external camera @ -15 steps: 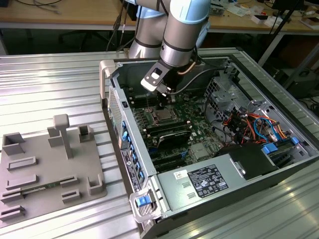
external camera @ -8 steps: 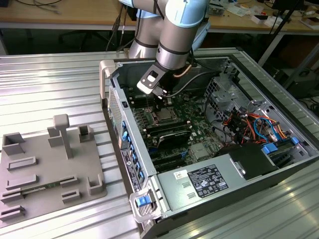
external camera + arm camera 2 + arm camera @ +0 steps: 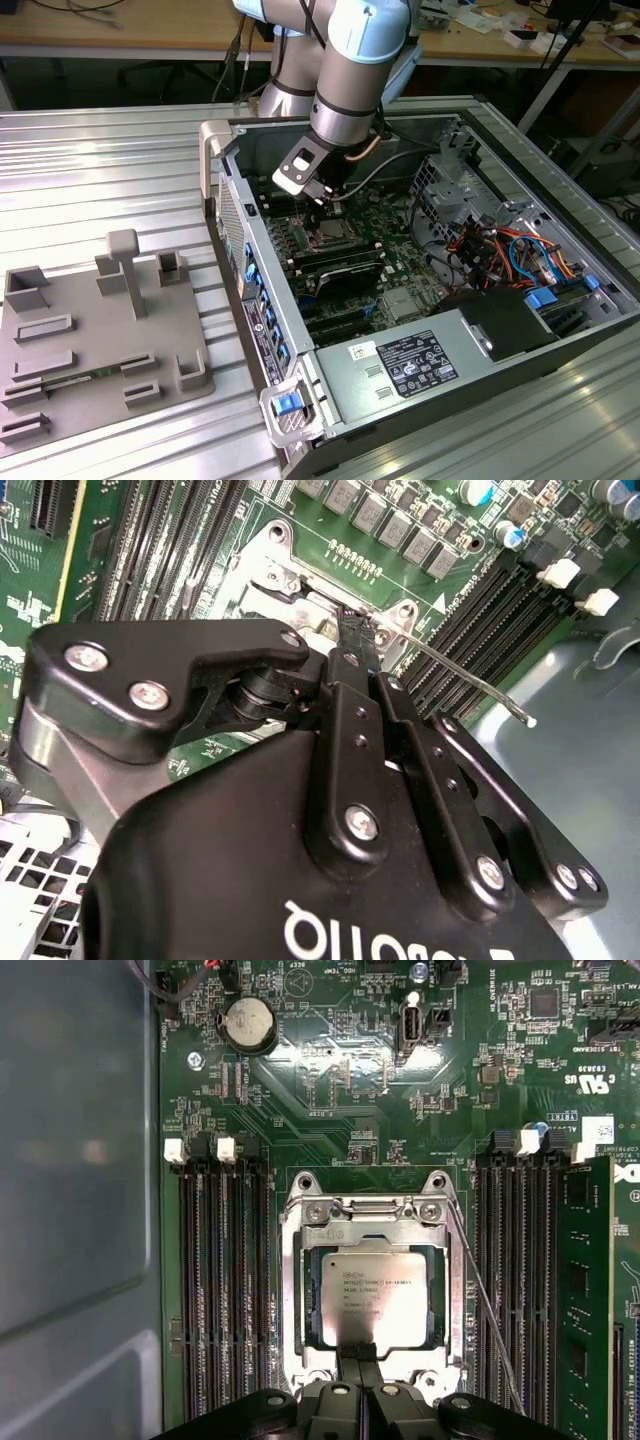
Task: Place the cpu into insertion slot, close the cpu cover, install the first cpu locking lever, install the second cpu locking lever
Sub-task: 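Close the cpu cover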
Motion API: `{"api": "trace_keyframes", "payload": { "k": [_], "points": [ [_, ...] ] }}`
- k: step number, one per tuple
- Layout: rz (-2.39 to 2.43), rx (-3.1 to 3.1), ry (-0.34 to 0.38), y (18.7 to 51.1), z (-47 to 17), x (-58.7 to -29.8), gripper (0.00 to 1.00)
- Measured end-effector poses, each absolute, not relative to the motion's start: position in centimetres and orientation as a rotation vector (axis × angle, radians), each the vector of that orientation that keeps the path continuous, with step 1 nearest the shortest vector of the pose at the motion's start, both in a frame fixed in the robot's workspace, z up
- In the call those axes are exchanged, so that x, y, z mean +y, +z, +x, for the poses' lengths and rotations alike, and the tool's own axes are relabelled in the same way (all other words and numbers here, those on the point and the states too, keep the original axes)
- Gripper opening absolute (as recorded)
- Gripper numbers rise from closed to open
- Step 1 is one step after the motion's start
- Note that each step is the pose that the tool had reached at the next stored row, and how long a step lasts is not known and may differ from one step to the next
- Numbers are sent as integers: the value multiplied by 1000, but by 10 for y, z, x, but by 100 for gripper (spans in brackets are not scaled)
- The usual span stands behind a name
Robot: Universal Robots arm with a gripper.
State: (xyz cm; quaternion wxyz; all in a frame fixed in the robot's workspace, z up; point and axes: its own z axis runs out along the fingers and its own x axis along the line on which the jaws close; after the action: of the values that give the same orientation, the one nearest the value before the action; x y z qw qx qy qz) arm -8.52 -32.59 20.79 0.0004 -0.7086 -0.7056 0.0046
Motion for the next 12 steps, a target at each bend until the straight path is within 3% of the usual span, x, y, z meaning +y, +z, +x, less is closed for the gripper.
{"api": "trace_keyframes", "payload": {
  "k": [12],
  "points": [
    [-2221,-2228,23,210,-79,-326,11]
  ]
}}
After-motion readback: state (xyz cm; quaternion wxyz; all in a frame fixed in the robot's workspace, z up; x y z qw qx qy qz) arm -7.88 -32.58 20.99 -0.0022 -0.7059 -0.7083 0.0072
